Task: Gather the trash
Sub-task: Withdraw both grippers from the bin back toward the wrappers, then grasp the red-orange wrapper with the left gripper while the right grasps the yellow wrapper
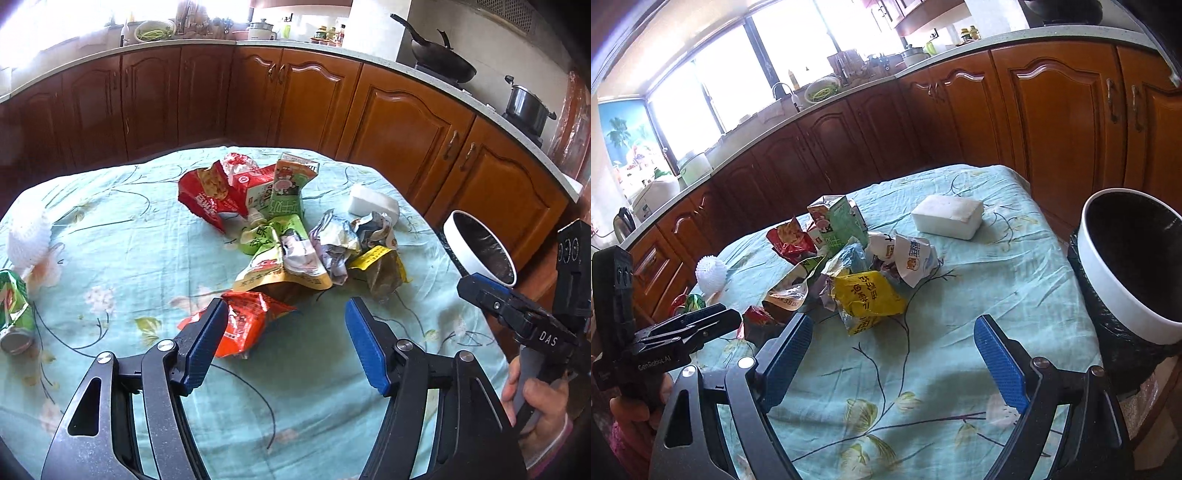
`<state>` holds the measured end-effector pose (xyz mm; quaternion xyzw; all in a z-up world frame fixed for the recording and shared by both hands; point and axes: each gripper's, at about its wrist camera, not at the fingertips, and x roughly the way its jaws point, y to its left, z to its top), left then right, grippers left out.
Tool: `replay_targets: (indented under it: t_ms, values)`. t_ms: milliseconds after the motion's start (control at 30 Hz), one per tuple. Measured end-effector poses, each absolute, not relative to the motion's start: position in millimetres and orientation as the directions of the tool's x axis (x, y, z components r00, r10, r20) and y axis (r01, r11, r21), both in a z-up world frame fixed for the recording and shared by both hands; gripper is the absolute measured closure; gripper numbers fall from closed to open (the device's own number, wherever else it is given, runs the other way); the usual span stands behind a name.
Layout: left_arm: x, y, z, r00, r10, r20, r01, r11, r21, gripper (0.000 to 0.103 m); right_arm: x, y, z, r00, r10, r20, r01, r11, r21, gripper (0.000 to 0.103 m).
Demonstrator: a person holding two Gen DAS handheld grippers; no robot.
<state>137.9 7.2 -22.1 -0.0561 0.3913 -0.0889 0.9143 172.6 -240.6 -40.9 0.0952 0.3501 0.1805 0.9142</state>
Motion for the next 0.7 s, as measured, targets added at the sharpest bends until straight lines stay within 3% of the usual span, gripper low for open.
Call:
replay_targets:
  t_ms: [167,300,367,433,500,567,700]
  values:
    - [145.4,17.4,-38.4,0.658,-0.140,-0.740,0.083,0.990,-0.114,0.036,188.4,-223.8,-51.8,0.672,0.385,-0.633,-0.278,0.923,0.267,0.016]
    - [148.2,21.2,-50.1,0.653,-0.087,-0.753,0.044,0.996,-0.076,0.038,200.9,-211.4,-62.6,0.653,0.375,-0.658,-0.287,0.927,0.243,0.033]
    - [150.7,22.7,-55.2,0.646,-0.088,-0.758,0.043,0.996,-0.078,0.056,205.5,-207.6,-67.7,0.645,0.369,-0.669,-0.288,0.929,0.234,0.046]
    - [152.3,20.8,-59.2,0.634,-0.092,-0.768,0.050,0.996,-0.078,0.086,208.6,-205.3,-71.7,0.637,0.364,-0.680,-0.286,0.930,0.230,0.078]
    - [150.5,16.8,-59.9,0.633,-0.089,-0.769,0.061,0.996,-0.065,0.095,207.4,-206.0,-73.1,0.634,0.359,-0.685,-0.282,0.932,0.228,0.098]
    - [145.2,13.2,-56.7,0.646,-0.086,-0.758,0.074,0.996,-0.050,0.100,202.0,-209.0,-70.4,0.643,0.361,-0.676,-0.284,0.931,0.227,0.100]
    - [135.9,10.3,-47.7,0.650,-0.130,-0.749,0.100,0.991,-0.086,0.101,189.1,-221.8,-61.0,0.662,0.366,-0.654,-0.284,0.930,0.232,0.103]
